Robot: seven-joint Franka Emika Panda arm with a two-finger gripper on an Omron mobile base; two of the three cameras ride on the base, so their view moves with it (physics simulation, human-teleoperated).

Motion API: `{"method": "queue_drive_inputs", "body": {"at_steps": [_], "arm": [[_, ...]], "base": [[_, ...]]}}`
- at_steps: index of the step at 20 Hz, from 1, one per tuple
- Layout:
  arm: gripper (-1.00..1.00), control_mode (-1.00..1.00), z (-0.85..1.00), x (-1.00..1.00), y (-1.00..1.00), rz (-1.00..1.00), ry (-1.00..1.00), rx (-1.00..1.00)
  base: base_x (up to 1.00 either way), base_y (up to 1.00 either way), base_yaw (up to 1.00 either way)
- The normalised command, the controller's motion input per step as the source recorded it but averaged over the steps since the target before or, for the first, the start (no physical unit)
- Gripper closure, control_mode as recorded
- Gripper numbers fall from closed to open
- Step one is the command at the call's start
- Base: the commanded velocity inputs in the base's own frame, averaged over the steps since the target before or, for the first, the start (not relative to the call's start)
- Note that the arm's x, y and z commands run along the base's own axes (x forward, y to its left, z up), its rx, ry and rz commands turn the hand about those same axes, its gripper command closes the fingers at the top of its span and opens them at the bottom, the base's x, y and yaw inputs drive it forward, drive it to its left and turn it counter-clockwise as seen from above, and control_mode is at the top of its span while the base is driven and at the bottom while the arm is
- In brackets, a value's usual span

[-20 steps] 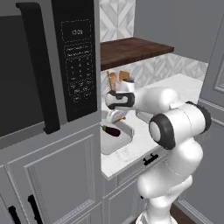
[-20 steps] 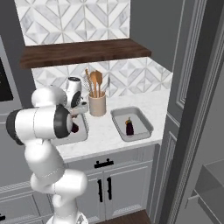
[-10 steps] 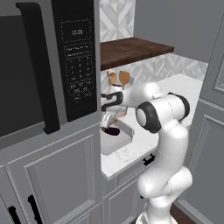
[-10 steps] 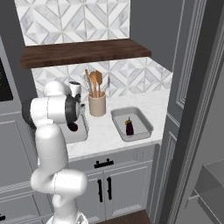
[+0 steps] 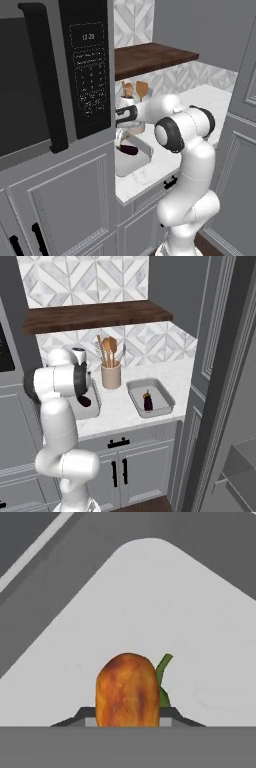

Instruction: Place one eggplant and one chicken drumstick in each tupperware on the nearby counter, to pack two identical lunches.

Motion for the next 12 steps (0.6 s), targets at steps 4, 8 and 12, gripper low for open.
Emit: {"method": "queue_drive_inputs", "body": {"at_steps": [4,8,12], "arm": [[1.0,-1.0,0.03,-0.49,0.19,0.08,-0.11,0.0],[1.0,-1.0,-0.15,-0.14,0.0,0.0,-0.01,0.0],[1.0,-1.0,-0.62,0.0,0.04,0.02,0.04,0.0]], "base": [[0.0,0.0,0.0],[0.0,0.0,0.0],[0.0,0.0,0.0]]}}
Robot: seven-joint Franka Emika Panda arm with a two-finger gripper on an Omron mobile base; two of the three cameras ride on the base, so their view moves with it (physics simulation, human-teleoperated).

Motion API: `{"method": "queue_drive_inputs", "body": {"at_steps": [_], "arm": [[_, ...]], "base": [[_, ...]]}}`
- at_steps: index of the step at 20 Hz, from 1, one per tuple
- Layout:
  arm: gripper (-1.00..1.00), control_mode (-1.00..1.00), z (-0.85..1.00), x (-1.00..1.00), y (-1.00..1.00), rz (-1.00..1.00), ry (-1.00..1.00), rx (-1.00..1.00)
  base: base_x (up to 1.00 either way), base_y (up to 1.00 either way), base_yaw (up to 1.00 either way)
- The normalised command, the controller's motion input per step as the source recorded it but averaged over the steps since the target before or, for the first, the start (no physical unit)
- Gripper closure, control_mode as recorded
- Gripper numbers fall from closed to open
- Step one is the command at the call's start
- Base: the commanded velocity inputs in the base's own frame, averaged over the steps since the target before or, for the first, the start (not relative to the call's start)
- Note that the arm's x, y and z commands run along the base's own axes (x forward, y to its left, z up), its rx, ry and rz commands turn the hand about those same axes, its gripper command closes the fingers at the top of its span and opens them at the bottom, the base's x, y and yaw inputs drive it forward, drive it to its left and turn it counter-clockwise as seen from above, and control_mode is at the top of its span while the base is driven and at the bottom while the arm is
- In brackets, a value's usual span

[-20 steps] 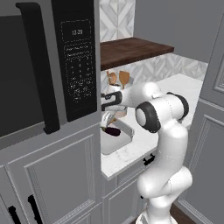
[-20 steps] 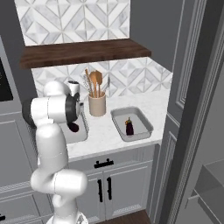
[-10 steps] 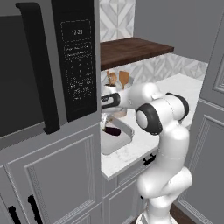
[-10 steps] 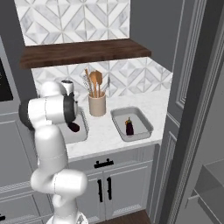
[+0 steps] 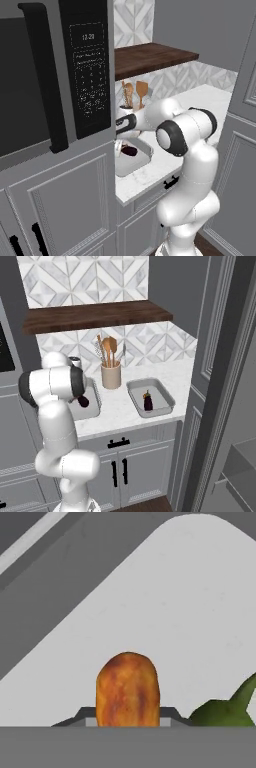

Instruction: Place one eggplant and one chicken drumstick in each tupperware on the nearby counter, to pack two identical lunches.

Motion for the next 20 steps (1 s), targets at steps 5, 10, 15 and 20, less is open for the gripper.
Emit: {"method": "queue_drive_inputs", "body": {"at_steps": [5,10,15,20], "arm": [[1.0,-1.0,-0.09,-0.22,0.1,0.06,0.0,0.0],[1.0,-1.0,0.0,-0.14,0.03,0.03,0.0,0.0],[-1.0,-1.0,0.0,0.0,0.0,0.0,0.0,0.0],[-1.0,-1.0,0.02,0.0,0.0,0.02,-0.04,-0.01]], "base": [[0.0,0.0,0.0],[0.0,0.0,0.0],[0.0,0.0,0.0],[0.0,0.0,0.0]]}}
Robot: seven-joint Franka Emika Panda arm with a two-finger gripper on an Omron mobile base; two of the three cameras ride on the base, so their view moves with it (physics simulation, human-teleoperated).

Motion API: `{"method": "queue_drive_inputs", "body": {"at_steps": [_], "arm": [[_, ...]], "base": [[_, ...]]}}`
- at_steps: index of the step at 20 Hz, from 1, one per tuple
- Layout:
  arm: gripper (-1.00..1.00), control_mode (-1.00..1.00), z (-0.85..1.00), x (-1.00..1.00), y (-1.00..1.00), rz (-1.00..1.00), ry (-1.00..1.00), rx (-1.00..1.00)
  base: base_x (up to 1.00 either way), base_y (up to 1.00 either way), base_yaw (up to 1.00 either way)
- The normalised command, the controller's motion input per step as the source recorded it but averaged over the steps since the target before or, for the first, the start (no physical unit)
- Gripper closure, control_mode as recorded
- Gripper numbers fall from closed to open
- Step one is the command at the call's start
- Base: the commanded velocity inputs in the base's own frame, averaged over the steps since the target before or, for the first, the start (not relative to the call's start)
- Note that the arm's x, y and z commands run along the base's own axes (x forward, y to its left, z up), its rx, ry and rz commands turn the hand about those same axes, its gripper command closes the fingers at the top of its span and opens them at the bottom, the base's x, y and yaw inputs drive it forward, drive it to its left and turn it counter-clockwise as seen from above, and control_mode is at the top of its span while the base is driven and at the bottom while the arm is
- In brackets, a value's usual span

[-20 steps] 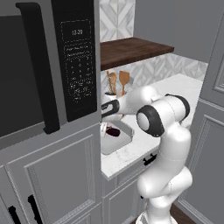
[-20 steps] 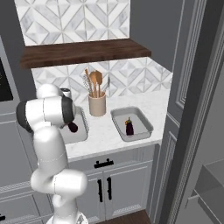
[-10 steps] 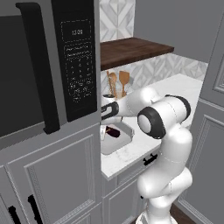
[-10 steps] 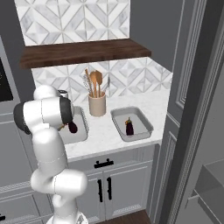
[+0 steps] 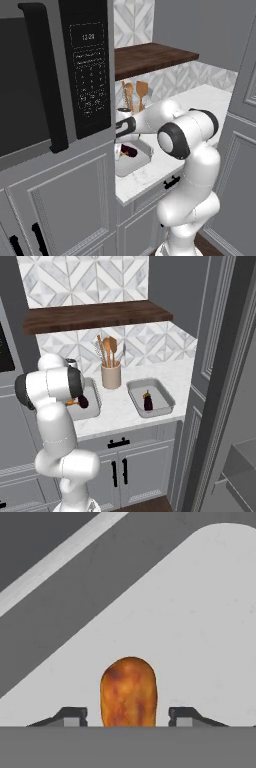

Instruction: Place one eggplant and one chicken drumstick in each tupperware on the nearby counter, to pack two identical lunches.

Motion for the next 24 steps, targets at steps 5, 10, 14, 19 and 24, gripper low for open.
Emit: {"method": "queue_drive_inputs", "body": {"at_steps": [5,10,14,19,24], "arm": [[-1.0,-1.0,0.19,0.0,0.0,0.01,0.0,-0.04],[-1.0,-1.0,0.64,0.0,-0.03,0.0,0.0,0.0],[-1.0,-1.0,0.55,-0.19,-0.52,-0.04,0.0,0.01],[-1.0,-1.0,0.21,-0.8,-0.82,-0.21,0.0,0.04],[-1.0,-1.0,0.21,-1.0,-0.66,-0.35,0.0,0.02]], "base": [[0.0,0.0,0.0],[0.0,0.0,0.0],[0.0,0.0,0.0],[0.0,0.0,0.0],[0.0,0.0,0.0]]}}
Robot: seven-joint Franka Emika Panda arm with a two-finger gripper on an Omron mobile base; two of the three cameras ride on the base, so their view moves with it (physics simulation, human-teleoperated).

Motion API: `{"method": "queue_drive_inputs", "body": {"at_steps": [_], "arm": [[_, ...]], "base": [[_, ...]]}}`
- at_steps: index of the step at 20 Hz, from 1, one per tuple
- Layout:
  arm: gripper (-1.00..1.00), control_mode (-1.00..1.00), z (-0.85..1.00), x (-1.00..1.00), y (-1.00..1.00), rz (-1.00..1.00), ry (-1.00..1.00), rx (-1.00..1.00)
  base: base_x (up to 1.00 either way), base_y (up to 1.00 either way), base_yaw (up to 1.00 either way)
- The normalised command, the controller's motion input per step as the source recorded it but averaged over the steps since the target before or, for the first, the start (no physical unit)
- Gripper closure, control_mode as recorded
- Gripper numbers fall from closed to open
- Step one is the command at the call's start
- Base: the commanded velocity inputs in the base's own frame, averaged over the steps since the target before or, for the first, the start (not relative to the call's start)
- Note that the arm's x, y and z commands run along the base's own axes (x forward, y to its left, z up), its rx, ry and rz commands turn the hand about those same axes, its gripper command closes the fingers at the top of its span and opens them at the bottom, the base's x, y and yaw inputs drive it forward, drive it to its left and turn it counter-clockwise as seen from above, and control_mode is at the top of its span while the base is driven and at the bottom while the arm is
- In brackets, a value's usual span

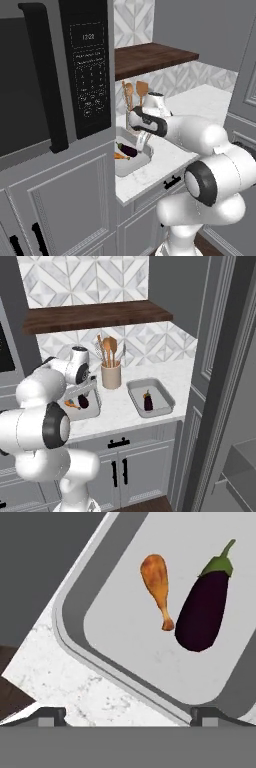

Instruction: Place one eggplant and one chicken drumstick in each tupperware on the nearby counter, to pack two identical lunches.

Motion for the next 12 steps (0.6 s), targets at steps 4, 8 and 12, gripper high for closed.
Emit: {"method": "queue_drive_inputs", "body": {"at_steps": [4,8,12], "arm": [[-1.0,-1.0,0.62,-0.91,-0.69,-0.36,0.0,0.0],[-1.0,-1.0,0.98,-0.54,-0.56,-0.34,0.01,0.0],[-1.0,-1.0,0.82,-0.62,-0.21,-0.29,0.06,0.0]], "base": [[0.0,0.0,0.0],[0.0,0.0,0.0],[0.0,0.0,0.0]]}}
